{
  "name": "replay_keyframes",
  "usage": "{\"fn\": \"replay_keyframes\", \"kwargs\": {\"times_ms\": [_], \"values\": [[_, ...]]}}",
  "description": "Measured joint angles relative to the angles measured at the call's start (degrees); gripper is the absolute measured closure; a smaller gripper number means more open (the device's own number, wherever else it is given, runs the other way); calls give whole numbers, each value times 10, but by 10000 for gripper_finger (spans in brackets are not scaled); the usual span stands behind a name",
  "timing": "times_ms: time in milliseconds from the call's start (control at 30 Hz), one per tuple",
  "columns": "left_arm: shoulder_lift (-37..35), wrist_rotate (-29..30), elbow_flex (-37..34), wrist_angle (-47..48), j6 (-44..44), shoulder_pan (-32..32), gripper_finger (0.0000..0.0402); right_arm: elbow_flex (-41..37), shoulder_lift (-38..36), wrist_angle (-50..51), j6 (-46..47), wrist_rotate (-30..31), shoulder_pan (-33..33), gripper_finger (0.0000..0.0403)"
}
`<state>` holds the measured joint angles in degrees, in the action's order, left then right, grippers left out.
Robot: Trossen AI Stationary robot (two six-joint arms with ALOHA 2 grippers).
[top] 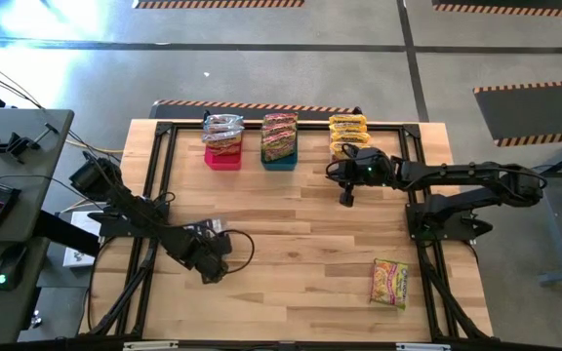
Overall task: Sort Maruchan noodles
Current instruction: Put the blue noodle pack into the red bin
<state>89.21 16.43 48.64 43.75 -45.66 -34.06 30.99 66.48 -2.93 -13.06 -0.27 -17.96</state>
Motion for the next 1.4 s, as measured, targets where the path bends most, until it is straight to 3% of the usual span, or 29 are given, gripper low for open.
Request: {"fn": "replay_keyframes", "kwargs": {"times_ms": [167, 300, 700, 967, 1133, 1333, 1400], "values": [[0, -1, 2, -1, -19, 0, 399, 0, 0, -1, 0, 0, 0, 385], [0, -17, 21, -7, -20, -2, 376, 0, 0, 0, 0, 0, 0, 385], [33, 24, 39, -29, 139, -28, 244, 0, 0, 3, -5, -2, 0, 385], [99, 24, 41, -41, 237, -27, 217, 0, 0, 2, -3, -21, 0, 385], [105, 12, 41, -36, 234, -21, 253, 0, 0, 1, 2, -22, 0, 385], [100, -23, 41, -36, 234, -16, 377, 0, 0, 1, -4, -22, 0, 385], [100, -31, 41, -38, 237, -15, 393, 0, 0, 1, -4, -22, 0, 385]]}}
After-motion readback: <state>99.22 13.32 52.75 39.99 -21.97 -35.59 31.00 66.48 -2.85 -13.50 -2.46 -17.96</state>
